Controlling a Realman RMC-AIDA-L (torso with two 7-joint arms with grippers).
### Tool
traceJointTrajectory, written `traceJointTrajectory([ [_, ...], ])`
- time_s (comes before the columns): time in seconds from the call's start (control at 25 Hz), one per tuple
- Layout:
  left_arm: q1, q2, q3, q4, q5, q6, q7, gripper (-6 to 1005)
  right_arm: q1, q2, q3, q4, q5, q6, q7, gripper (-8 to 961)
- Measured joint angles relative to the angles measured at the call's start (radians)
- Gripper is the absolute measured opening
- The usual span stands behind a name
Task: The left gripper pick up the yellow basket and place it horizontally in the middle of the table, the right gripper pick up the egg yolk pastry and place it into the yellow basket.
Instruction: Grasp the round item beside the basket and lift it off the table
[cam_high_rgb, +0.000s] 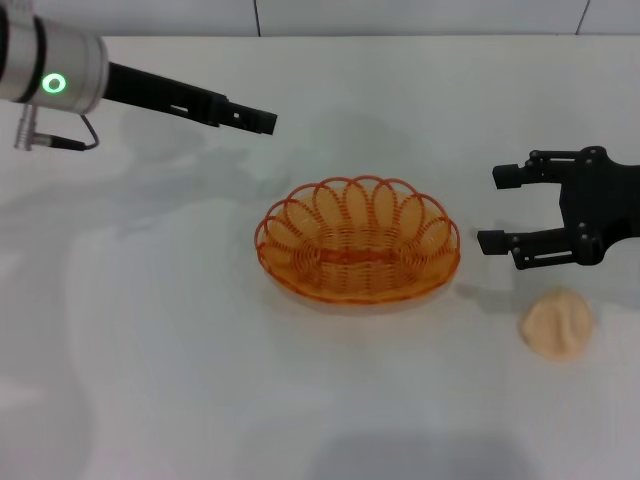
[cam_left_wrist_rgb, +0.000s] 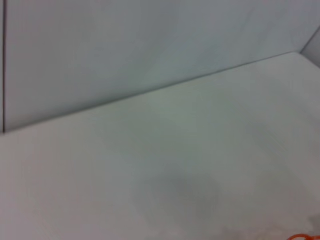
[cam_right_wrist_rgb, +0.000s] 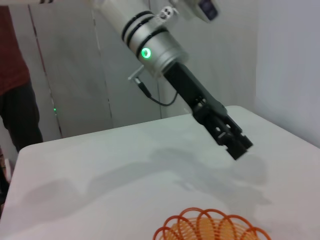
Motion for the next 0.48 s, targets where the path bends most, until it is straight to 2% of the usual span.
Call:
traceJointTrajectory([
  [0.2, 0.078, 0.013, 0.000, 0.083, -0.134, 0.042, 0.146, 861, 0.000, 0.000, 0.000, 0.000, -0.004, 0.008, 0.007, 771],
  [0.48, 0.155, 0.069, -0.001, 0.131, -0.326, 0.159, 0.296, 862, -0.002, 0.000, -0.007, 0.000, -0.005, 0.015, 0.026, 768],
])
